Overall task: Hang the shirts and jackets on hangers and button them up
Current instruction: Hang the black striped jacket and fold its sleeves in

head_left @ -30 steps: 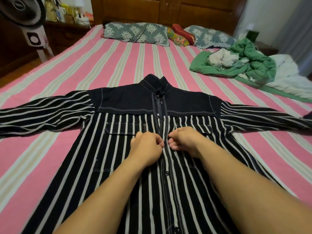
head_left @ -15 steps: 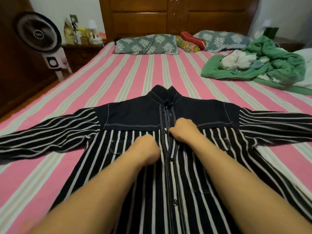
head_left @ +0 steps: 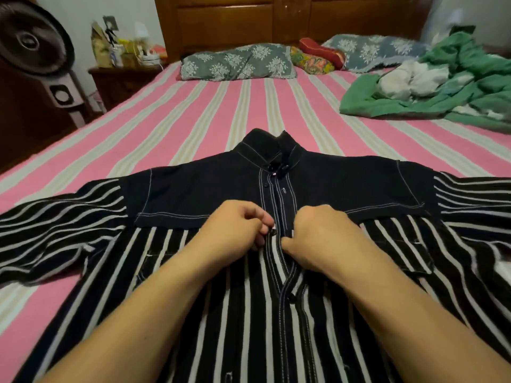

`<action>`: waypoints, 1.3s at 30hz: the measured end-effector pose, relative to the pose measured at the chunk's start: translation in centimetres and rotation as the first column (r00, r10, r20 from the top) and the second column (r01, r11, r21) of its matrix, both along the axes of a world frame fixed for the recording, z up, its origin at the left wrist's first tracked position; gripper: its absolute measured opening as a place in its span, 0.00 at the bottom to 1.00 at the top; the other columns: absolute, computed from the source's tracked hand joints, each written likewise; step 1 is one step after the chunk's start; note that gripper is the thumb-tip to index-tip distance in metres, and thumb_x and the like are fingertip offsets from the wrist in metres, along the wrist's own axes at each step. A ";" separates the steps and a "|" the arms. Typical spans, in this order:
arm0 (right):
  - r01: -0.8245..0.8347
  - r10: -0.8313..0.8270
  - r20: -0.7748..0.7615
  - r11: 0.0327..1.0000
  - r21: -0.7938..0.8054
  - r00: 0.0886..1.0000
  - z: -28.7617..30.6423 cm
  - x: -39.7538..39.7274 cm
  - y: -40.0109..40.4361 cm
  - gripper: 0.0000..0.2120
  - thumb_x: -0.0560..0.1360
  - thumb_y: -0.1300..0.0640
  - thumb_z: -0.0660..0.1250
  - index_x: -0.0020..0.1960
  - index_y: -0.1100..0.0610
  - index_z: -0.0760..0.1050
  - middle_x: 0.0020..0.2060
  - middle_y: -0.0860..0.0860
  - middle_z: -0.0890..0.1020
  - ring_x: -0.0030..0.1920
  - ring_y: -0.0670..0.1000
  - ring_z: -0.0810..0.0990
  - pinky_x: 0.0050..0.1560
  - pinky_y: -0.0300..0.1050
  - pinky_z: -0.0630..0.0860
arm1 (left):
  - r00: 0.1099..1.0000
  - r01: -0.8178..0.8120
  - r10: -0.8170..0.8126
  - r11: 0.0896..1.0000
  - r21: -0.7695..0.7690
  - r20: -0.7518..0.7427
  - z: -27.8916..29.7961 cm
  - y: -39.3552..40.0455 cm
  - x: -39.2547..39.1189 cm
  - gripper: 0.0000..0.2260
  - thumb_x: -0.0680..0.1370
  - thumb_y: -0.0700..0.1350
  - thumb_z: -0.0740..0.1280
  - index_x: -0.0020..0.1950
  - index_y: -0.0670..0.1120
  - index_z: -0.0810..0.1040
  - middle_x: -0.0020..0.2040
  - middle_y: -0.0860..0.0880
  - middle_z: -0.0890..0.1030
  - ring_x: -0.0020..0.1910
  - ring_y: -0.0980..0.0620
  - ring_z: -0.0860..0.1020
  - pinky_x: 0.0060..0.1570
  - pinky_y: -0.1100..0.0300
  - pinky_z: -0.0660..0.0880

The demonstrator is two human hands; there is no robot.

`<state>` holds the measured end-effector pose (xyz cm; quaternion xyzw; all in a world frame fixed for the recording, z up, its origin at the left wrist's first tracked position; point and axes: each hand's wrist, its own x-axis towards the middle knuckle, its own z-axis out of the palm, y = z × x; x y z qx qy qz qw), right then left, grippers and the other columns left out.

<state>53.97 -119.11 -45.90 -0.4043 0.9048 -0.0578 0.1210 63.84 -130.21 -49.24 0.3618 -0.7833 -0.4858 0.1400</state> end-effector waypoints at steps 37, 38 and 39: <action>0.385 0.027 0.789 0.862 -0.329 0.614 -2.0 -1.6 -0.6 0.06 0.71 0.66 0.77 0.42 0.60 0.80 0.31 0.54 0.81 0.30 0.48 0.79 0.28 0.38 0.75 | 0.979 -0.062 0.142 0.889 0.454 -0.145 0.2 0.6 0.1 0.05 0.80 0.31 0.66 0.48 0.37 0.80 0.30 0.45 0.79 0.27 0.54 0.78 0.27 0.64 0.76; 0.388 0.025 0.790 0.861 -0.329 0.613 -1.9 -1.6 -0.6 0.06 0.71 0.66 0.77 0.42 0.60 0.80 0.30 0.53 0.81 0.30 0.48 0.79 0.28 0.38 0.75 | 0.979 -0.059 0.140 0.890 0.453 -0.148 0.1 0.6 0.1 0.04 0.80 0.31 0.66 0.48 0.37 0.80 0.30 0.45 0.79 0.26 0.54 0.78 0.27 0.64 0.76; 0.388 0.024 0.787 0.861 -0.330 0.617 -1.8 -1.6 -0.5 0.07 0.71 0.66 0.77 0.41 0.60 0.80 0.30 0.53 0.81 0.29 0.48 0.79 0.28 0.38 0.75 | 0.980 -0.056 0.135 0.894 0.445 -0.149 0.1 0.6 0.1 0.04 0.80 0.31 0.66 0.49 0.37 0.80 0.30 0.44 0.79 0.26 0.54 0.77 0.27 0.64 0.76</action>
